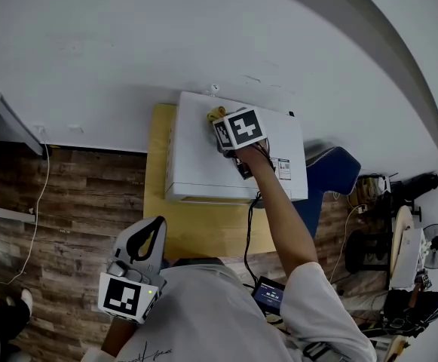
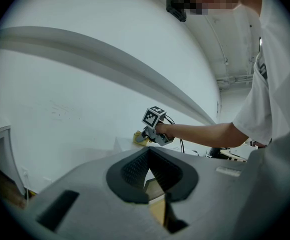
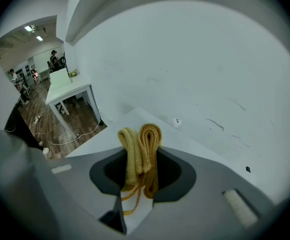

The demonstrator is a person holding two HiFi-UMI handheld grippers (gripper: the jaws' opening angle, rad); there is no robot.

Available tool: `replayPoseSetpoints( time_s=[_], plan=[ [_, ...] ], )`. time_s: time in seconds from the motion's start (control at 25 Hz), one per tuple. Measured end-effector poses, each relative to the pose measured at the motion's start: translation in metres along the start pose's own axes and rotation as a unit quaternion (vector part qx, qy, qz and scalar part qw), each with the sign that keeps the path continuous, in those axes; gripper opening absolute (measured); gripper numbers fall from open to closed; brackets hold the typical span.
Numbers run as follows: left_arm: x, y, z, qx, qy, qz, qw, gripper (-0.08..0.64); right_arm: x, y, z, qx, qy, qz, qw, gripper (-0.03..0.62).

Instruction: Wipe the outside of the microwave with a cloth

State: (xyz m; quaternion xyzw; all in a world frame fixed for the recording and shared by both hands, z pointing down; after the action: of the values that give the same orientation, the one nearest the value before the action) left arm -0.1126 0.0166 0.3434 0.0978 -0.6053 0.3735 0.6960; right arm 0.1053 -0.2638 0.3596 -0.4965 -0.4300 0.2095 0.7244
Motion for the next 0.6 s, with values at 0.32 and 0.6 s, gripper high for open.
replayPoseSetpoints(
  time_s=[0.32,0.6],
  plan=[
    [0.002,0.004,-0.004,-0.007,0.008,-0.002,0.9999,-0.002,-0.017,-0.003,0.038,-0.037,0.022,-0.023,0.999,0.118],
    [-0.005,-0.001,-0.012,-0.001,-0.001,-0.005,1.0,-0.002,-0.025,0.012,0.081,-0.148,0.035,-0.092,0.984,0.12]
  ],
)
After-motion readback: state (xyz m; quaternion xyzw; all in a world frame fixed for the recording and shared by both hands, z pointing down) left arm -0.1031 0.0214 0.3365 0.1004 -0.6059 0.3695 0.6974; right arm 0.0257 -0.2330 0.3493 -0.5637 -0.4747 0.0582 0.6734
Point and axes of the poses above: the fingertips, and each gripper's own axes: y backward along the fingers, z to its left, x out of its underside, the point moved 9 cm from there along y, backward along the fingers, and after that the axes turned 11 degrees about z, right-handed, at the moved point
